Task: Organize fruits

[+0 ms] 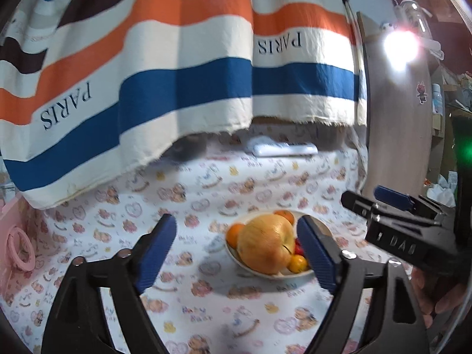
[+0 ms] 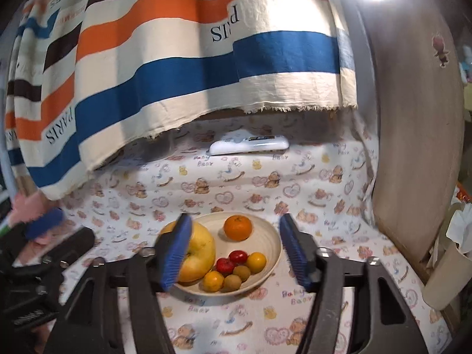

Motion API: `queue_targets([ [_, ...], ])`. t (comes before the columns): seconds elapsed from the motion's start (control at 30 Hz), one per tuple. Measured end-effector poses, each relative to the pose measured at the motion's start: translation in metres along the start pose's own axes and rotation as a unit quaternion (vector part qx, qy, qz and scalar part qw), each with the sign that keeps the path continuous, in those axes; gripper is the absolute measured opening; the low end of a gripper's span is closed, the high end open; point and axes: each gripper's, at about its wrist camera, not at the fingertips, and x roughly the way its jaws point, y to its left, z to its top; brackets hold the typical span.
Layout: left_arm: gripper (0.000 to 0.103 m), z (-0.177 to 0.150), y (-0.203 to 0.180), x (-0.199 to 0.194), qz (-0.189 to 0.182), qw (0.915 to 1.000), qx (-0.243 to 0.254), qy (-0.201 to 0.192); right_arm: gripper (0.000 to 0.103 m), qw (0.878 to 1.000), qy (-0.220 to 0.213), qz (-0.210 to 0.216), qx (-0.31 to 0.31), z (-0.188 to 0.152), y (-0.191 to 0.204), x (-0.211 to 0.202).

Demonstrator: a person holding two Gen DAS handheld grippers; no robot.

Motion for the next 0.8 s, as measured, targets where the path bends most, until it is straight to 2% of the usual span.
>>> queue_targets([
  [0.03, 0.093, -0.004, 0.002, 0.002, 0.001, 1.0000, 0.003, -0.009, 0.070, 1.000, -0.003, -0.002, -0.001, -0.003, 0.000, 0.003],
  [0.1, 0.096, -0.010, 0.004, 0.007, 0.003, 0.9997, 0.012, -0.020, 0.080, 1.000, -0.002, -0.002, 0.000, -0.010, -0.003, 0.010],
  [0.2, 0.098, -0.024, 0.007, 0.014, 0.031, 0.9987, 0.017, -0.035, 0.085, 1.000, 0.006, -0.013, 0.006, -0.017, -0.008, 0.015],
  [0.27, 0.100, -0.027, 0.015, 0.020, 0.014, 0.9996, -0.005, -0.022, 0.086, 1.000, 0.000, -0.021, 0.006, -0.022, -0.010, 0.015],
  [0.4, 0.102, -0.030, 0.024, 0.028, 0.013, 0.9995, -0.030, -0.002, 0.091, 1.000, -0.008, -0.024, -0.002, -0.025, -0.008, 0.014],
  [0.43, 0.102, -0.031, 0.026, 0.033, 0.014, 0.9993, -0.034, 0.009, 0.093, 1.000, -0.007, -0.026, -0.005, -0.025, -0.007, 0.015],
  [0.47, 0.102, -0.031, 0.026, 0.034, 0.015, 0.9991, -0.037, 0.015, 0.101, 1.000, -0.004, -0.027, -0.008, -0.025, -0.006, 0.016],
  [0.5, 0.102, -0.031, 0.027, 0.035, 0.017, 0.9990, -0.038, 0.016, 0.103, 0.999, -0.002, -0.030, -0.014, -0.025, -0.003, 0.017],
  [0.63, 0.102, -0.030, 0.019, 0.033, 0.021, 0.9995, -0.019, 0.013, 0.103, 0.998, -0.018, -0.036, -0.044, -0.026, 0.009, 0.011],
  [0.8, 0.102, -0.029, 0.023, 0.032, 0.017, 0.9994, -0.026, 0.011, 0.103, 0.998, -0.015, -0.038, -0.040, -0.025, 0.007, 0.012],
])
